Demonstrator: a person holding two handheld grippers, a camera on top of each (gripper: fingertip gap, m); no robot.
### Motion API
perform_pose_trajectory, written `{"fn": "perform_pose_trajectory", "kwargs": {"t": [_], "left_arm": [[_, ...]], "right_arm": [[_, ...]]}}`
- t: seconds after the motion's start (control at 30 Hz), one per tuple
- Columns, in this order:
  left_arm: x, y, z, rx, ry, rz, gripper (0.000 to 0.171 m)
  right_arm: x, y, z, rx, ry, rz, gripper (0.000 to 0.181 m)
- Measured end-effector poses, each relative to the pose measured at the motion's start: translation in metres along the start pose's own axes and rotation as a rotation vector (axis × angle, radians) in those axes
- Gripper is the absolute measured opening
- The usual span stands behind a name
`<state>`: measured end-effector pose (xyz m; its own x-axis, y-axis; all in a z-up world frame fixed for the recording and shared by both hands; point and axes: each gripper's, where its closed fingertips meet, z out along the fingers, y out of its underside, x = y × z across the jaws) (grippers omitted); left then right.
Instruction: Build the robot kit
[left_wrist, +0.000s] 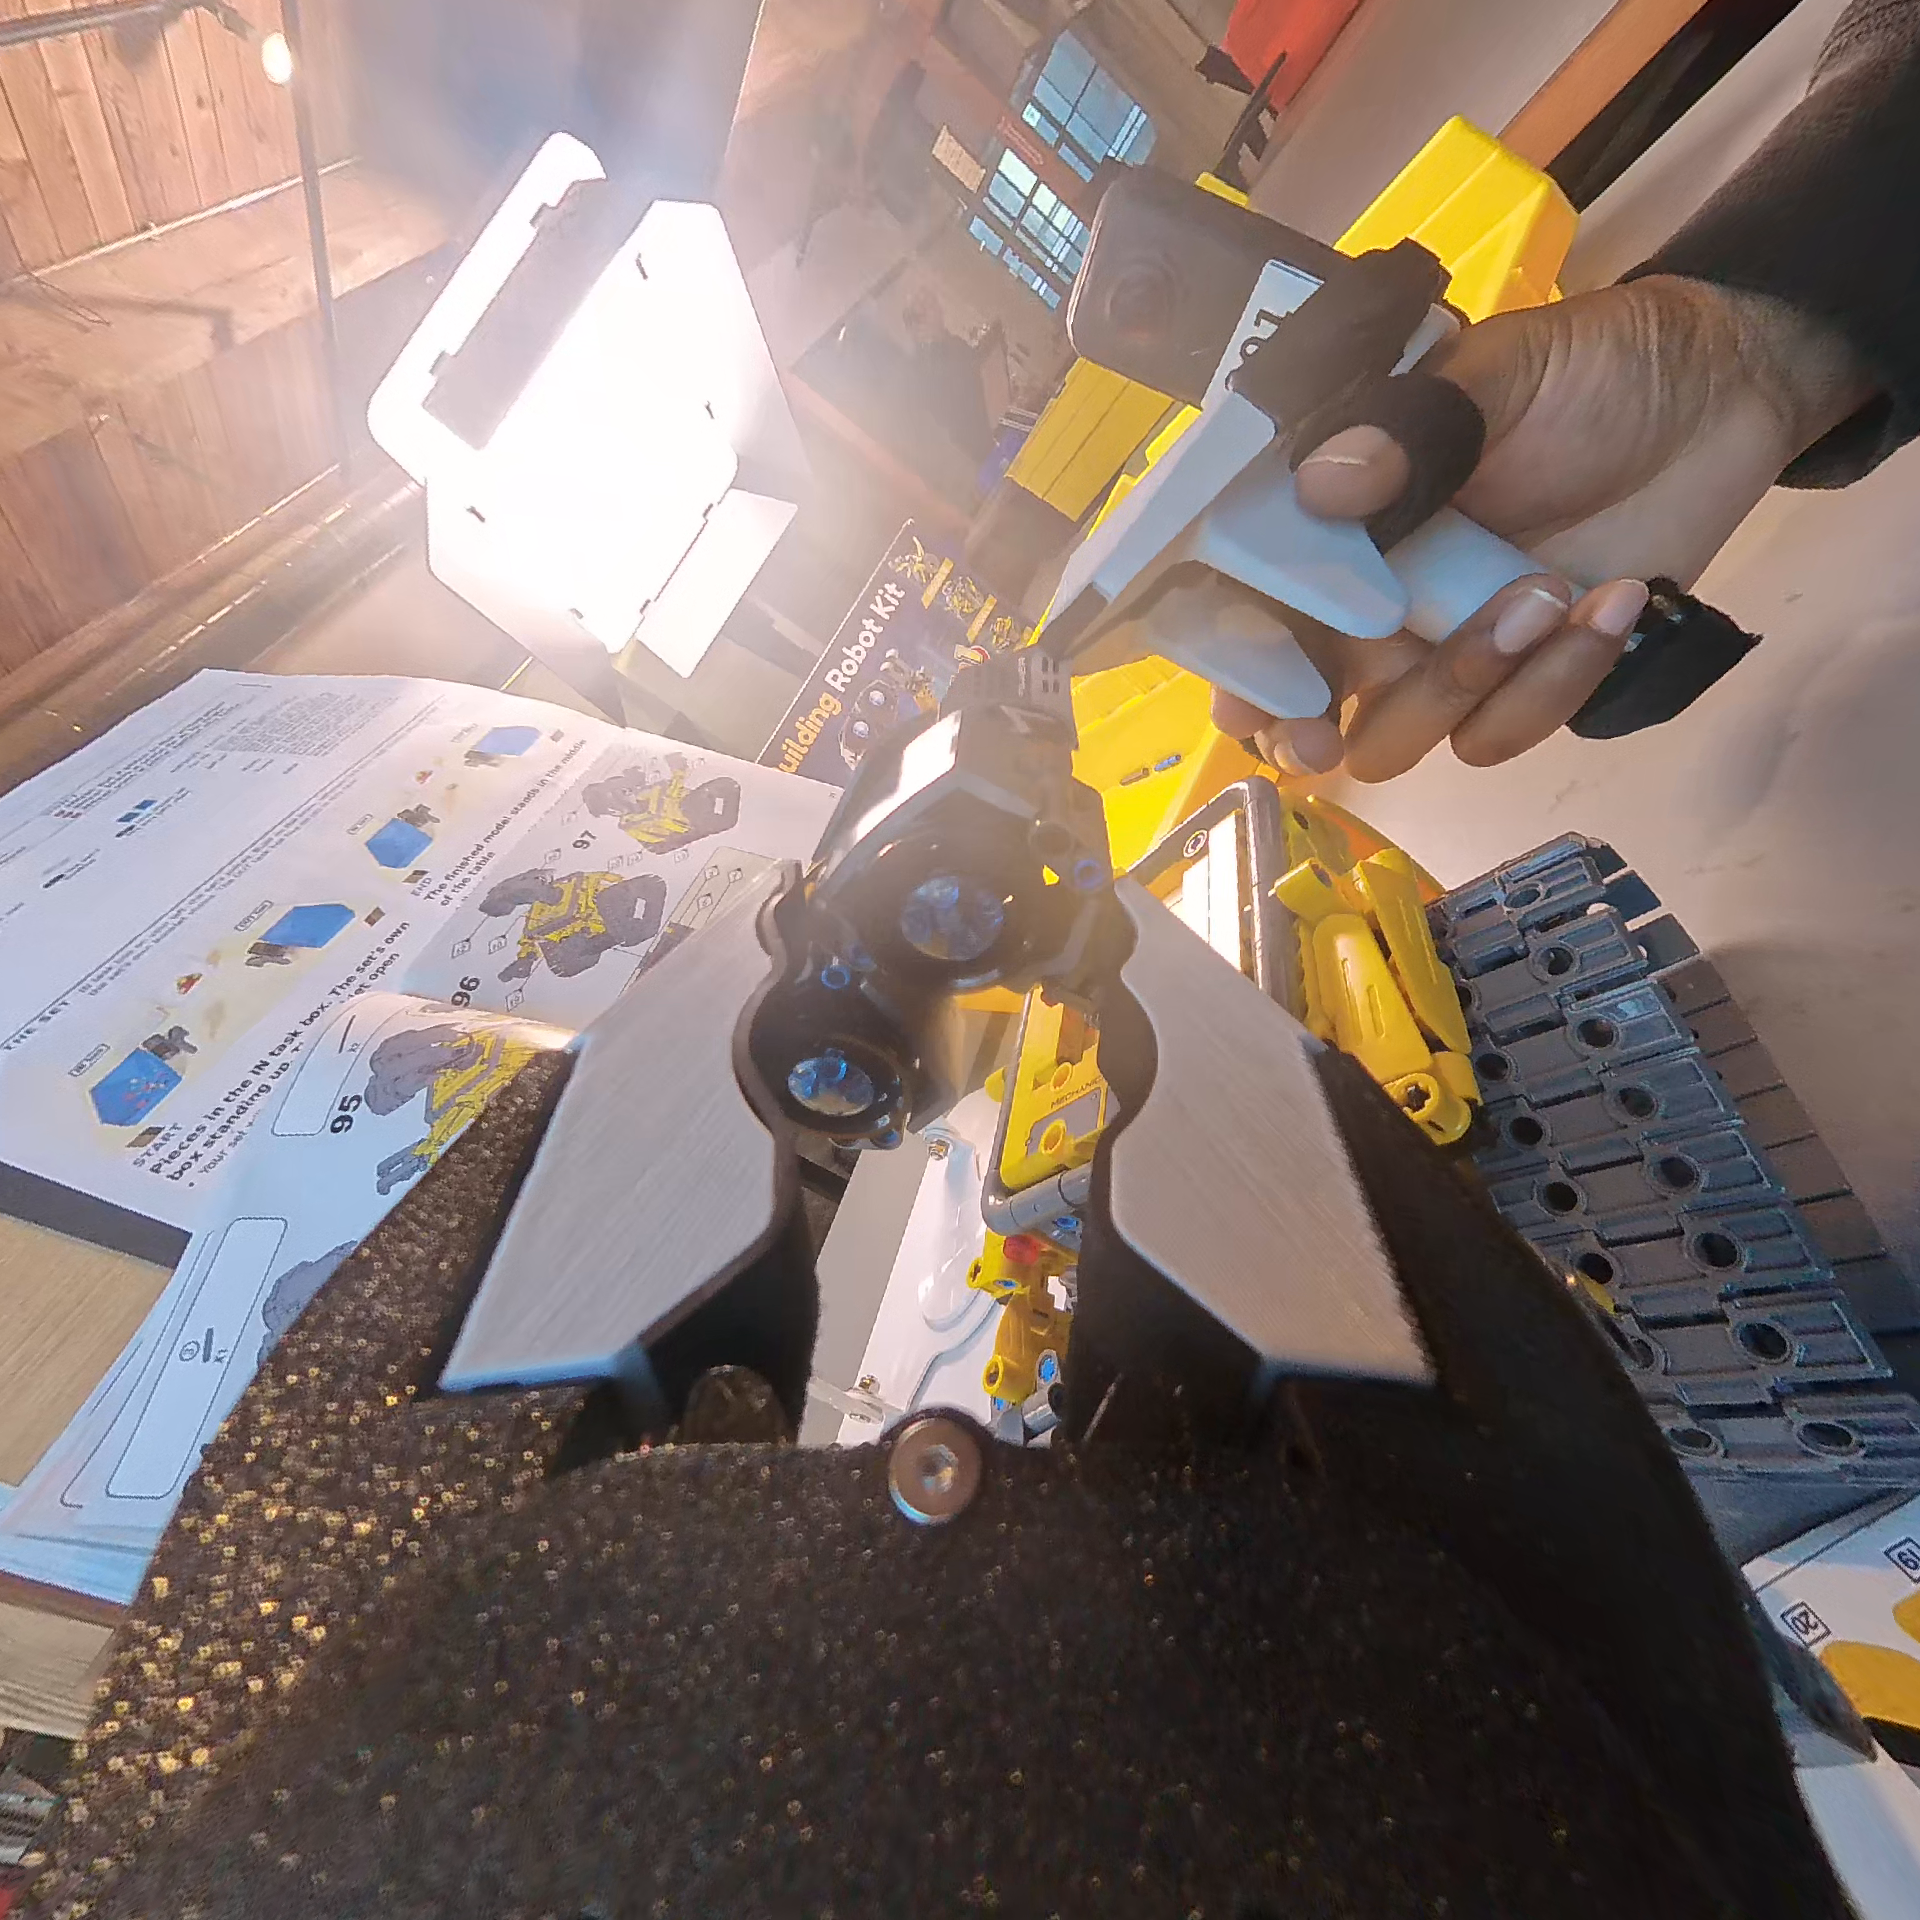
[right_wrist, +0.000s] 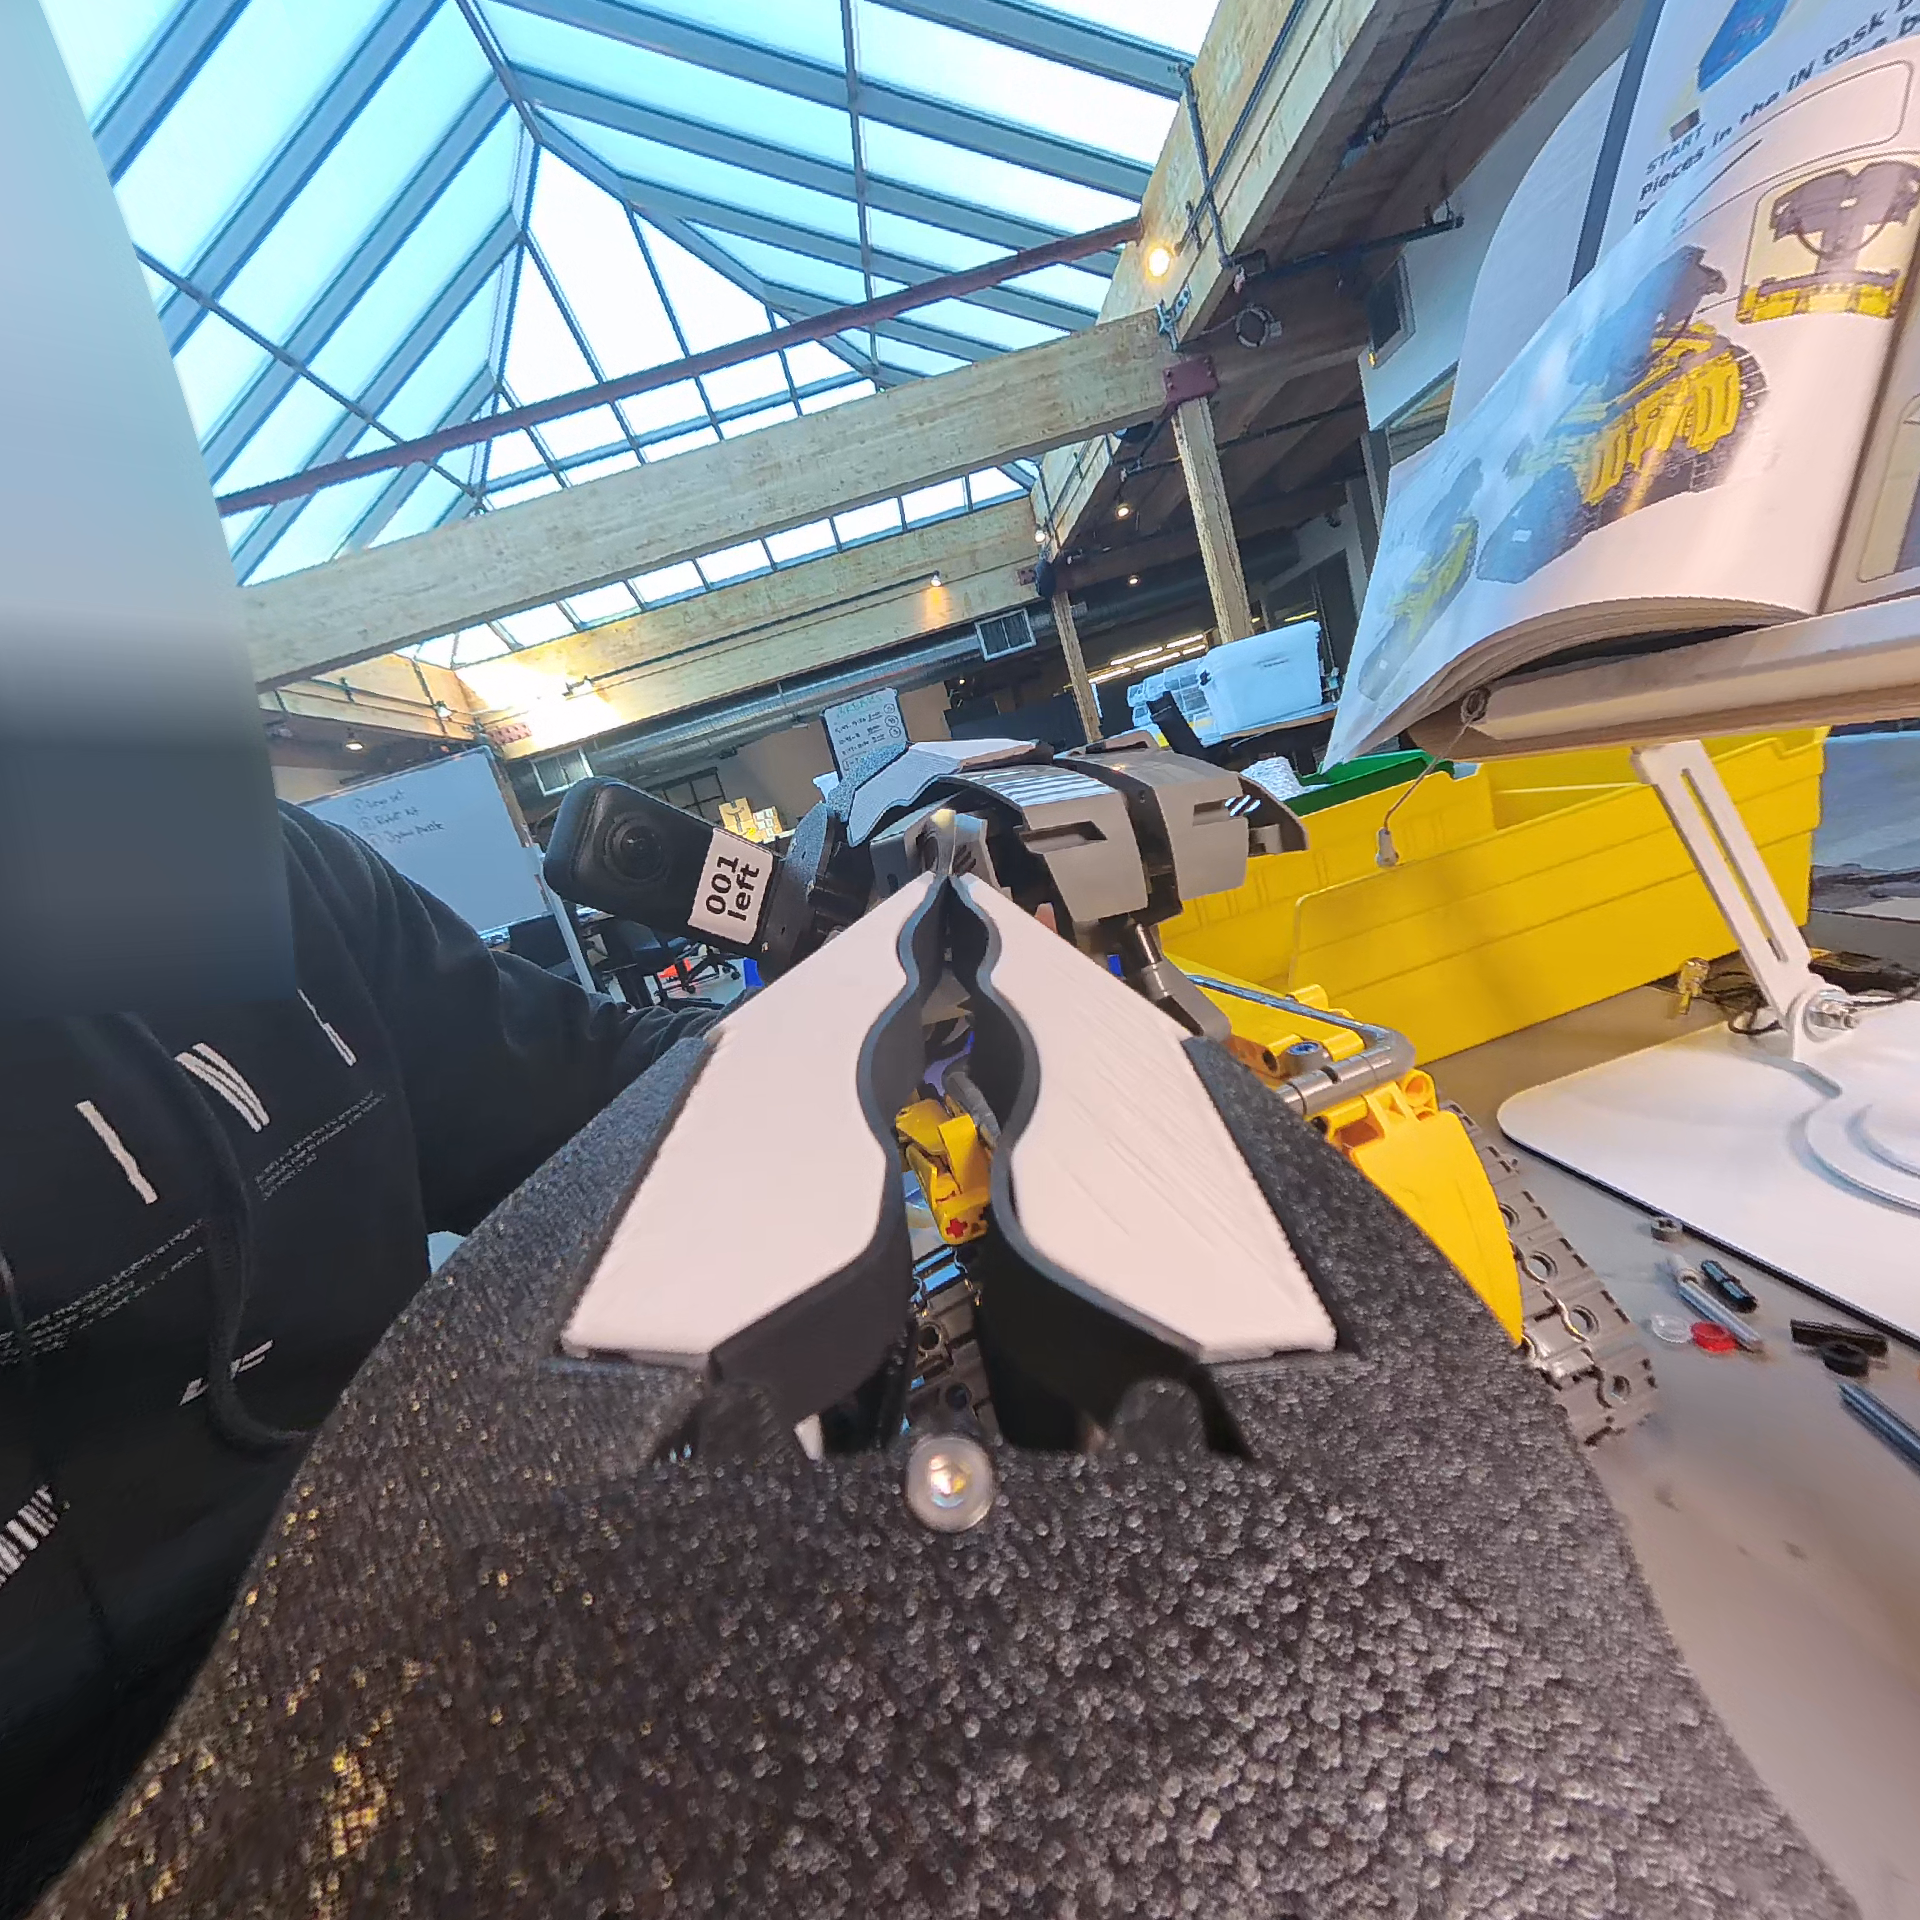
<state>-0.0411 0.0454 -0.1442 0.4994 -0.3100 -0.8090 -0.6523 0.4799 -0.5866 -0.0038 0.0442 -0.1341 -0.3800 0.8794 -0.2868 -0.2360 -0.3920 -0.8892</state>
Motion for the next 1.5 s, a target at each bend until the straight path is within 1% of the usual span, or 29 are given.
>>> {"fn": "perform_pose_trajectory", "kwargs": {"t": [0.7,1.03,1.1,1.27,1.5], "left_arm": [[0.0,0.0,0.0,0.003,-0.008,-0.003,0.054],[0.0,0.0,0.0,0.003,-0.023,-0.005,0.054],[-0.001,0.0,0.0,0.002,-0.024,-0.007,0.054],[-0.001,0.001,0.0,0.001,-0.025,-0.008,0.054],[-0.001,0.001,0.0,0.001,-0.029,-0.01,0.054]], "right_arm": [[0.004,0.001,-0.001,0.012,0.027,0.014,0.0],[0.004,0.001,0.0,0.026,0.029,0.047,0.0],[-0.001,-0.001,0.0,0.03,0.002,0.053,0.0],[-0.031,-0.015,-0.001,0.089,-0.159,0.072,0.0],[-0.011,-0.006,0.003,0.09,-0.065,0.11,0.0]]}}
